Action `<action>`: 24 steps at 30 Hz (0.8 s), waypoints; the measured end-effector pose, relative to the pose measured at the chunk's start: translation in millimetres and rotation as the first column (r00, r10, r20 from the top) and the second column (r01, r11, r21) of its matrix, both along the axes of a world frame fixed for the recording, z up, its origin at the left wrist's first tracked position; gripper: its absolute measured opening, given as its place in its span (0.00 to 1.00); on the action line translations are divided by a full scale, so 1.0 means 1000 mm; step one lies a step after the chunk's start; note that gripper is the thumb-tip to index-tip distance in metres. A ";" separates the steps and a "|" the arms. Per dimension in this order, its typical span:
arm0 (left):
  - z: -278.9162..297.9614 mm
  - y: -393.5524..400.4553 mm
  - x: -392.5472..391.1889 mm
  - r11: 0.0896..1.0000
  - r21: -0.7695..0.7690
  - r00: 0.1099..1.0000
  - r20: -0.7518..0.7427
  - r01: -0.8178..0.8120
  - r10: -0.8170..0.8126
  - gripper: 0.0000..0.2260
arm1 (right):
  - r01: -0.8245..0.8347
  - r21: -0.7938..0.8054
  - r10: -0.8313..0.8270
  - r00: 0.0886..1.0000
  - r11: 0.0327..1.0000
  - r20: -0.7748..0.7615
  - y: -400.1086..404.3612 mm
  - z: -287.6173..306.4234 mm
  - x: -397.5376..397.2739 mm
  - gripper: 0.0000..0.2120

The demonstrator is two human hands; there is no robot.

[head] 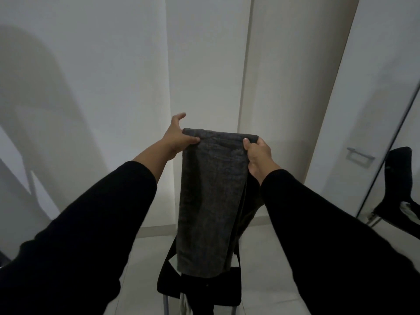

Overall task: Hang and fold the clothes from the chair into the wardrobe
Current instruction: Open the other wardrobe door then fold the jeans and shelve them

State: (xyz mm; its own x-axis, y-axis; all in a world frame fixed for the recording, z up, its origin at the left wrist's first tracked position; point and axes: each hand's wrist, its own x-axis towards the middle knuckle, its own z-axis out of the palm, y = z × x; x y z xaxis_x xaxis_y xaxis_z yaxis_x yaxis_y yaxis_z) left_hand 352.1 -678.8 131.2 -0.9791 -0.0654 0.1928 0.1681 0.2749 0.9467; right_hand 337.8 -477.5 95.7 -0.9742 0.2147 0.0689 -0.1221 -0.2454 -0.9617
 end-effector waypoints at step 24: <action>-0.041 -0.009 -0.004 0.806 -0.560 0.979 -0.168 -0.189 0.113 0.16 | 0.223 0.587 -0.306 0.951 0.778 0.045 -0.004 -0.029 0.003 0.16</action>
